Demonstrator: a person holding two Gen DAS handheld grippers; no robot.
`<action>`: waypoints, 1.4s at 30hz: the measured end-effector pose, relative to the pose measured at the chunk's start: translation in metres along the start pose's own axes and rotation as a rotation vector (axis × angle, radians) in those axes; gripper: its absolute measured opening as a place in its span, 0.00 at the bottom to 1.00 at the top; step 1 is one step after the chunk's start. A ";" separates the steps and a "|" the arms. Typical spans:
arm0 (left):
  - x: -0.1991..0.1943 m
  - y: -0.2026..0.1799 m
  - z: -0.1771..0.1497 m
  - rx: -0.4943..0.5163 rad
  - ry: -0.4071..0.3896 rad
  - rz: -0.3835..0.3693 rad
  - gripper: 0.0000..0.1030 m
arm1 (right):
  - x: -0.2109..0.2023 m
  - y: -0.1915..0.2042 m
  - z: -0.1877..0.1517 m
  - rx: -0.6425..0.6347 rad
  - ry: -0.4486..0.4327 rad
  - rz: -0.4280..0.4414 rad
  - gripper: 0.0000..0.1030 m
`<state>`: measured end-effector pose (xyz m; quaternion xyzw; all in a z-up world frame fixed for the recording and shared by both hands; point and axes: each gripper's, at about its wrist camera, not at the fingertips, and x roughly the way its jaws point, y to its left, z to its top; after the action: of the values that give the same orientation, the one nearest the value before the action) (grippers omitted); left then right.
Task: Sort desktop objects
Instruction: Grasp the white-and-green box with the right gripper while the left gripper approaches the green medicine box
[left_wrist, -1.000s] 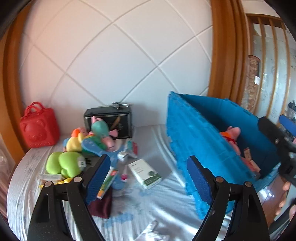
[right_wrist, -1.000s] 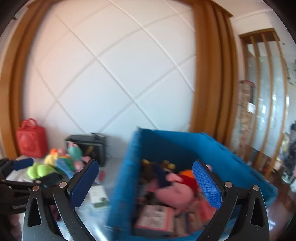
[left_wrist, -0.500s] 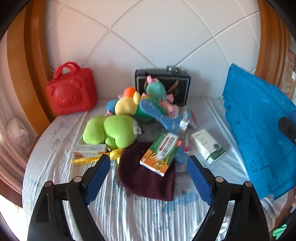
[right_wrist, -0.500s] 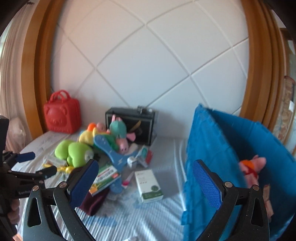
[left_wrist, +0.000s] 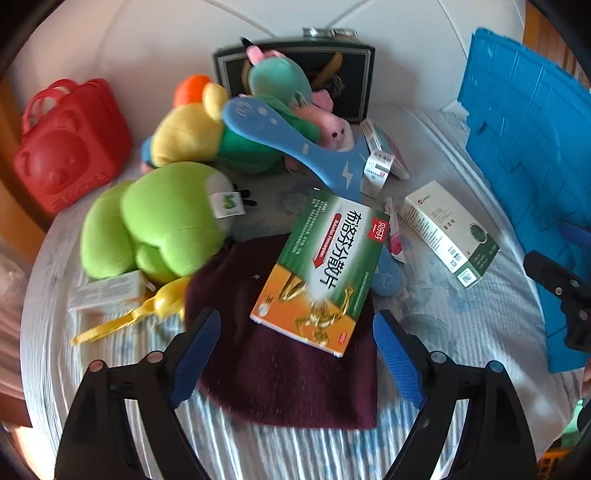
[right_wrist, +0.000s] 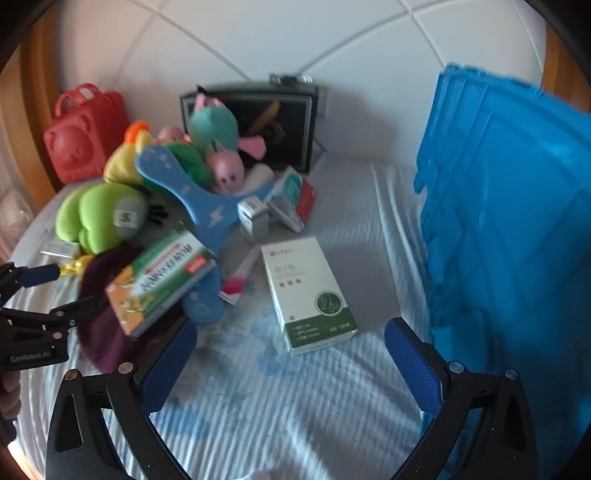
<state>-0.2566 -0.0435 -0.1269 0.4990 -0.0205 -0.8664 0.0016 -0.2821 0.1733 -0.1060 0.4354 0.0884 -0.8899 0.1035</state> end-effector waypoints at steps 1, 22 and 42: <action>0.009 -0.003 0.005 0.015 0.013 0.000 0.83 | 0.010 -0.002 0.002 0.004 0.018 -0.003 1.00; 0.091 -0.029 0.031 0.150 0.150 -0.124 0.90 | 0.140 -0.025 0.015 0.018 0.224 -0.049 1.00; 0.119 -0.066 -0.003 0.132 0.134 0.007 0.95 | 0.155 -0.026 -0.011 0.086 0.223 0.013 1.00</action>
<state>-0.3132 0.0196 -0.2340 0.5546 -0.0793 -0.8279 -0.0271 -0.3736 0.1843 -0.2342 0.5362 0.0583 -0.8383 0.0801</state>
